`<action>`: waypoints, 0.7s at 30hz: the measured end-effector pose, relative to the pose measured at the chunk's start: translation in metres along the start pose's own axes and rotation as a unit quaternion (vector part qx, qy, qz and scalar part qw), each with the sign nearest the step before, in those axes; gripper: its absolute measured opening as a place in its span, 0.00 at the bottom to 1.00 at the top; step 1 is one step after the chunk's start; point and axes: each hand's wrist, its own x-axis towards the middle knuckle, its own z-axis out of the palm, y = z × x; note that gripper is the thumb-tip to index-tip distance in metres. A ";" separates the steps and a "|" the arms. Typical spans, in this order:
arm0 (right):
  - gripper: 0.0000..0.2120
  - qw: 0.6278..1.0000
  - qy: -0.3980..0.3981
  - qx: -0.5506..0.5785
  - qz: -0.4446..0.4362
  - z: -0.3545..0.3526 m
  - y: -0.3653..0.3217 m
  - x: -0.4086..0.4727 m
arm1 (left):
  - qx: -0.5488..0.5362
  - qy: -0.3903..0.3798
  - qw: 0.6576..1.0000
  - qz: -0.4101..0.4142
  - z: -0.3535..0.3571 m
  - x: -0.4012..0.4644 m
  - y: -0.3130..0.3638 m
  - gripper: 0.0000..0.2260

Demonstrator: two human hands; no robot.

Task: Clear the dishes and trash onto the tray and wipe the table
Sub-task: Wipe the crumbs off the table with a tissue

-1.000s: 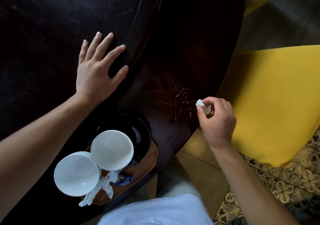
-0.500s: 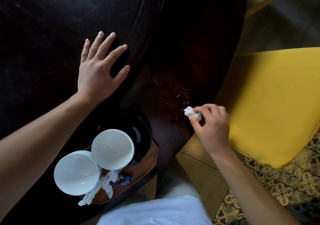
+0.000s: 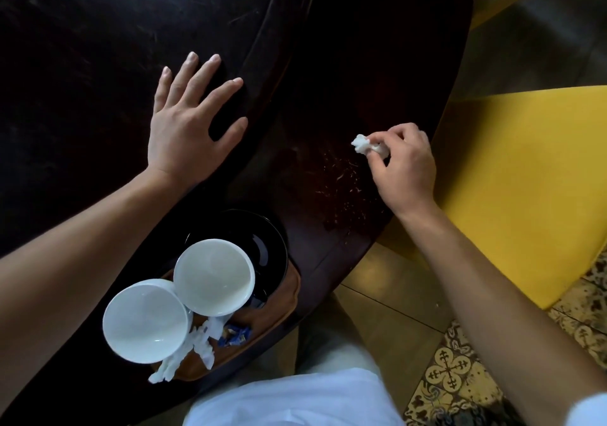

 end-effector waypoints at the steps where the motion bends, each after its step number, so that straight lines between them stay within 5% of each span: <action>1: 0.10 1.000 -0.007 -0.002 0.001 -0.001 0.001 -0.003 | 0.001 0.000 1.000 0.000 0.000 0.000 -0.001 0.23; 12: 0.10 0.994 -0.083 0.034 -0.055 0.003 -0.009 -0.095 | -0.004 0.010 1.000 0.004 0.000 0.001 -0.001 0.22; 18: 0.08 0.996 -0.003 0.065 -0.058 0.002 -0.019 0.001 | 0.000 0.003 1.000 0.003 -0.002 0.001 0.000 0.22; 21: 0.09 0.997 -0.030 0.027 -0.064 0.005 -0.021 0.028 | 0.000 -0.001 1.000 0.002 -0.002 0.001 0.001 0.23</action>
